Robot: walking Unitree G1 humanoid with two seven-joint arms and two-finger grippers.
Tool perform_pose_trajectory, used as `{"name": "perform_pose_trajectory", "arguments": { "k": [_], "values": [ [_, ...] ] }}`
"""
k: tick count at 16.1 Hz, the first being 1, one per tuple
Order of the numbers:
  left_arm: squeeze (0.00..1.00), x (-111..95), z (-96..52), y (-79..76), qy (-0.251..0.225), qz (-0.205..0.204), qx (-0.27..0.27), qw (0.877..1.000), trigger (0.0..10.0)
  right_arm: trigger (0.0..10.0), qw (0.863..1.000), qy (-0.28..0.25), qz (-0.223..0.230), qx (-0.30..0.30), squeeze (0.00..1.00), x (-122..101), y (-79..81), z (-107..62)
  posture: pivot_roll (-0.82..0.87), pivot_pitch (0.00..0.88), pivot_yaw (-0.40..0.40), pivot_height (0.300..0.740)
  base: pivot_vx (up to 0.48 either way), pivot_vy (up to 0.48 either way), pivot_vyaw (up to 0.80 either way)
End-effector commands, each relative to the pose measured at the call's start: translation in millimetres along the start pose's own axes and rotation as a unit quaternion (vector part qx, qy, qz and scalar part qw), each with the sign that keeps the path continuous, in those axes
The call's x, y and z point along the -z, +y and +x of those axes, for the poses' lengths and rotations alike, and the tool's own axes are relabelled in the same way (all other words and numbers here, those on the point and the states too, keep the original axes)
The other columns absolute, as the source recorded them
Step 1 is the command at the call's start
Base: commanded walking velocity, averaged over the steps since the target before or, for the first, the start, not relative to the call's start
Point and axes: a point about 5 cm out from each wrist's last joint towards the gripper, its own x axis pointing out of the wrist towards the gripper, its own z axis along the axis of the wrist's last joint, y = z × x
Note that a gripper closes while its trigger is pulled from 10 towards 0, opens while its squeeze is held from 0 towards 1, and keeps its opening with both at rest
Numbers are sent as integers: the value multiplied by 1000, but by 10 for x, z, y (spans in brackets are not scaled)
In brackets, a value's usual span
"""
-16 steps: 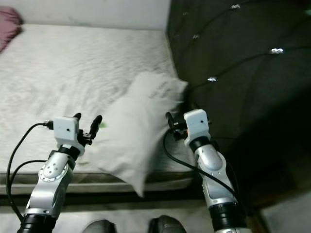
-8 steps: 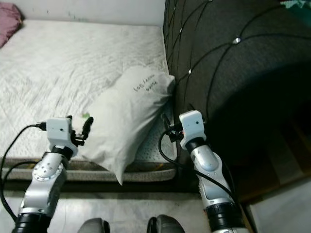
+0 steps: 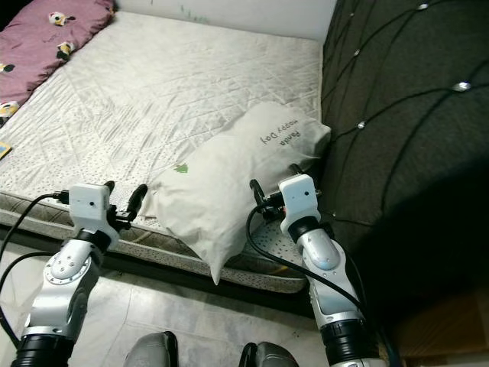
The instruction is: Clean up the room
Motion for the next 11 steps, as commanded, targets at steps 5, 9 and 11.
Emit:
{"name": "perform_pose_trajectory", "arguments": {
  "k": [5,9,11],
  "values": [
    [0,9,-2,-38,8,-11,9,1000,10000,10000,1000,-1,-4,2,0,-16,-24,1,11,91,-51,740,0,346,0],
    [0,5,0,-69,6,-10,14,1000,10000,10000,1000,-1,-4,2,0,-14,-23,2,11,91,-51,740,0,480,0],
    [0,-1,3,-81,4,-10,17,1000,10000,10000,1000,0,-4,1,0,-15,-22,5,11,91,-51,740,0,480,0]
  ]
}}
